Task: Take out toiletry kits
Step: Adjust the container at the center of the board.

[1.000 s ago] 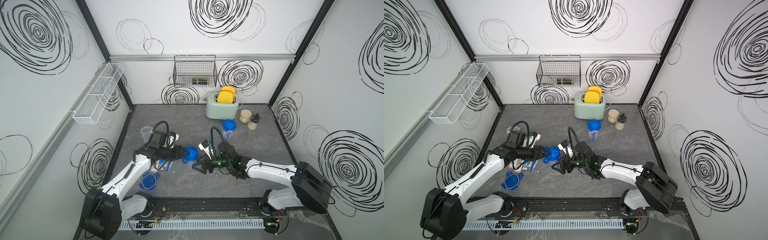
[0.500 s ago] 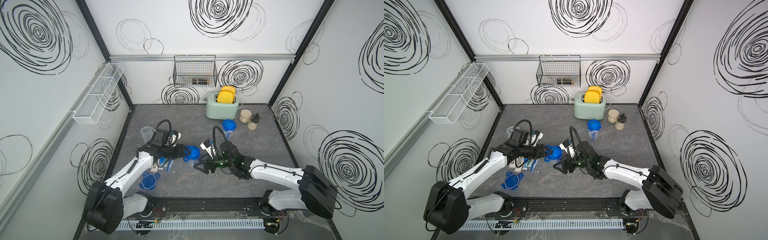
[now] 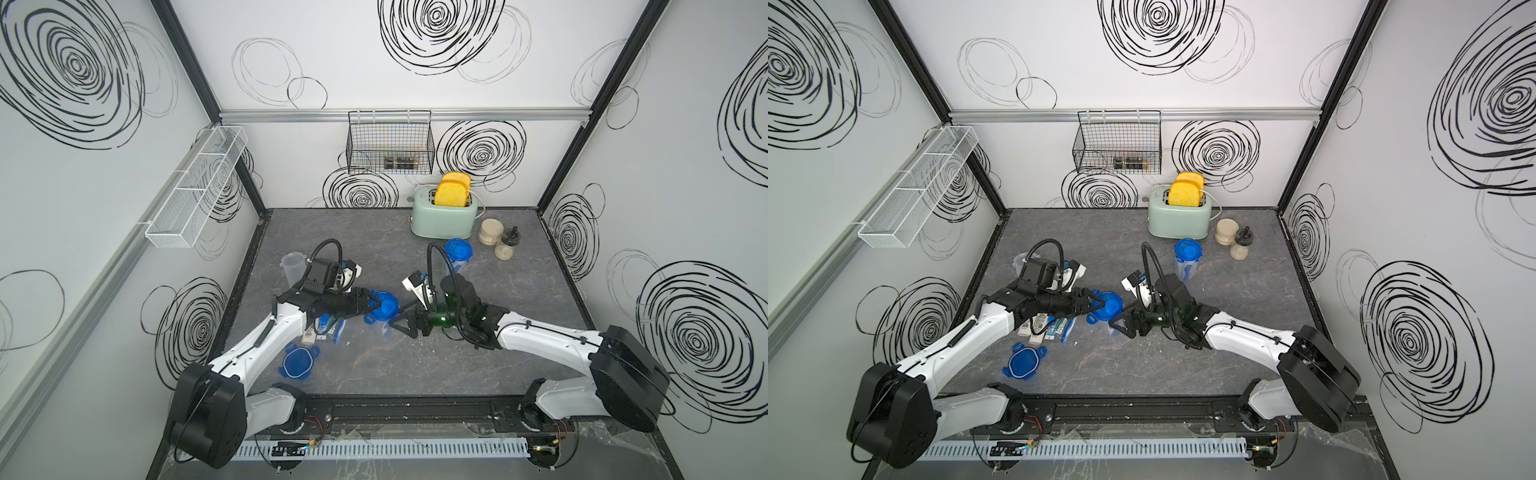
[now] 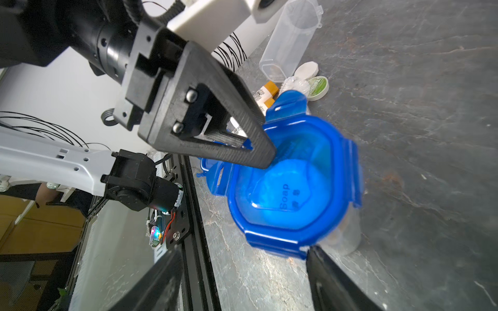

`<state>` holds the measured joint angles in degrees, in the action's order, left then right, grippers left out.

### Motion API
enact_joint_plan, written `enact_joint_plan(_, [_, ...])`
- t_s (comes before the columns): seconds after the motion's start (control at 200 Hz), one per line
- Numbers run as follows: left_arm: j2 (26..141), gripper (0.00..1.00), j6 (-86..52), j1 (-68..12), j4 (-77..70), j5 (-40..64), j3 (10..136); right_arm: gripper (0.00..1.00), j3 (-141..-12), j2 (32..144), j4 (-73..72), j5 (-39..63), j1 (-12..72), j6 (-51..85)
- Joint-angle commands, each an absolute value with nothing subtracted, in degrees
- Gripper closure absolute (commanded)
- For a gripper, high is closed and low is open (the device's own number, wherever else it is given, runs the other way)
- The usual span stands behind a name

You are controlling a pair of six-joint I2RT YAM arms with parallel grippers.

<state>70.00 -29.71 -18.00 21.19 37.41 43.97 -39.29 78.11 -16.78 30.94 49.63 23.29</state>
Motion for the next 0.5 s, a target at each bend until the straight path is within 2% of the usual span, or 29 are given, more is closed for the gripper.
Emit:
enact_joint_plan(0.0, [71.0,0.47,-28.9,-18.3,19.8,37.5,45.0,0.26,-41.8,79.3,-18.1,32.9,51.8,22.1])
enact_joint_plan(0.37, [72.1,0.46,-28.8,-18.4,18.7,38.7,44.7,0.26,-41.6,80.8,-20.1,32.8,56.0,21.8])
enact_joint_plan(0.495, [71.7,0.44,-28.6,-18.2,19.7,37.6,45.4,0.25,-41.7,81.3,-19.3,31.5,55.9,21.7])
